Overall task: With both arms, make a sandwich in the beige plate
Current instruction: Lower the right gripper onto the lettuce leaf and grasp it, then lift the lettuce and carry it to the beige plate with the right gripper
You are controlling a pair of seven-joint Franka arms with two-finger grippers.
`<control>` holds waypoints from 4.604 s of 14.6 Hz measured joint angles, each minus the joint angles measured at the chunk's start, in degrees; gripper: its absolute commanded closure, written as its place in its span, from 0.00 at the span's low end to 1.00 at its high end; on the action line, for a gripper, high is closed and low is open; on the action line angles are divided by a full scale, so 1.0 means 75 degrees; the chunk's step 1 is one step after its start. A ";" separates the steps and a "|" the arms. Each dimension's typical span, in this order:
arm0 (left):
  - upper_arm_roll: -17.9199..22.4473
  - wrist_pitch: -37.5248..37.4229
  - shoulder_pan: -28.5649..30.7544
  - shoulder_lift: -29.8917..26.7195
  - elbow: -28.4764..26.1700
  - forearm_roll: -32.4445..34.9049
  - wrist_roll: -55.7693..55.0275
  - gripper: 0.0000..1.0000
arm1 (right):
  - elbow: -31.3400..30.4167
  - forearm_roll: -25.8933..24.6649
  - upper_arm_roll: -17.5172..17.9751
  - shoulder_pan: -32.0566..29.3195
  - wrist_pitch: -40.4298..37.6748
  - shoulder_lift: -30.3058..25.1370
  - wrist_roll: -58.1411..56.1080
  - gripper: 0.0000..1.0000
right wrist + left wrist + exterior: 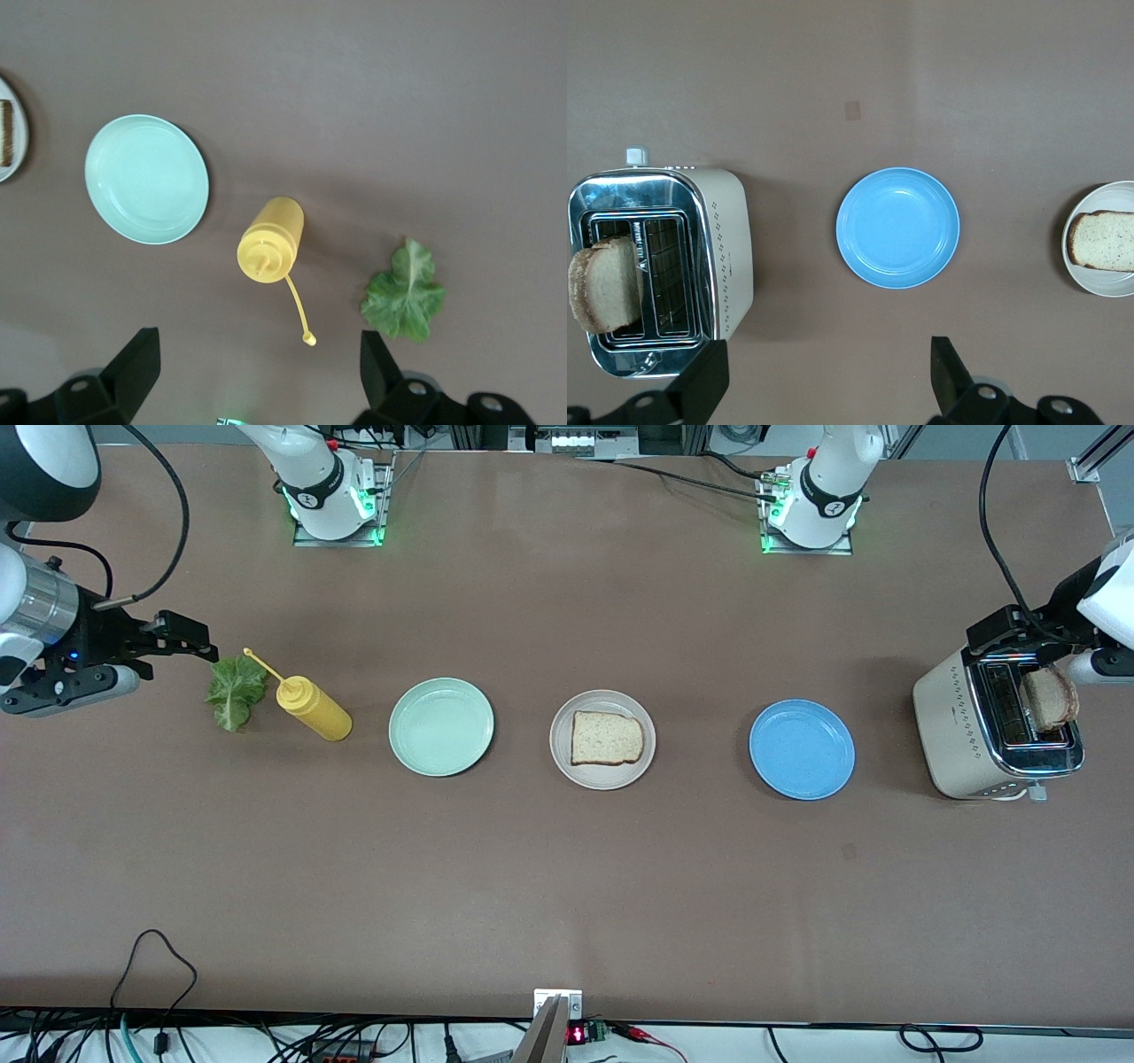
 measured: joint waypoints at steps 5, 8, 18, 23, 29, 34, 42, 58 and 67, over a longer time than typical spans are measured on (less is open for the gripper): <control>0.0001 -0.0001 0.0001 0.0001 -0.0003 0.0000 0.0000 0.00 | -0.0402 -0.1038 -0.0121 -0.0089 0.0120 0.0215 0.0226 0.00; 0.0001 -0.0001 0.0001 0.0001 -0.0005 0.0000 0.0000 0.00 | -0.1244 -0.1426 -0.0222 -0.0392 0.1067 0.0283 0.0227 0.00; 0.0001 -0.0051 0.0002 0.0001 -0.0006 0.0000 0.0000 0.00 | -0.4231 -0.1518 -0.0553 -0.0944 0.5115 0.0623 0.0150 0.00; 0.0001 -0.0054 0.0002 0.0001 -0.0006 0.0000 0.0000 0.00 | -0.4385 -0.1521 -0.0572 -0.1295 0.5973 0.1218 -0.0120 0.00; 0.0002 -0.0054 0.0003 0.0001 -0.0007 0.0000 0.0000 0.00 | -0.4389 -0.1521 -0.0580 -0.1391 0.6602 0.1886 -0.0149 0.00; 0.0002 -0.0026 0.0003 0.0001 -0.0007 0.0000 0.0000 0.00 | -0.4389 -0.1521 -0.0579 -0.1391 0.6709 0.2042 -0.0150 0.34; -0.0001 0.0272 0.0001 0.0001 -0.0006 0.0000 0.0000 0.00 | -0.4388 -0.1525 -0.0579 -0.1391 0.6730 0.2108 -0.0214 0.86; -0.0013 0.0338 -0.0012 0.0002 -0.0039 0.0000 0.0000 0.00 | -0.2270 -0.1443 -0.0574 -0.1525 0.2402 0.0418 -0.2014 1.00; -0.0029 0.0303 -0.0045 0.0000 -0.0041 0.0000 0.0000 0.00 | -0.0299 -0.0307 0.0367 -0.0488 -0.0133 0.0292 0.1245 1.00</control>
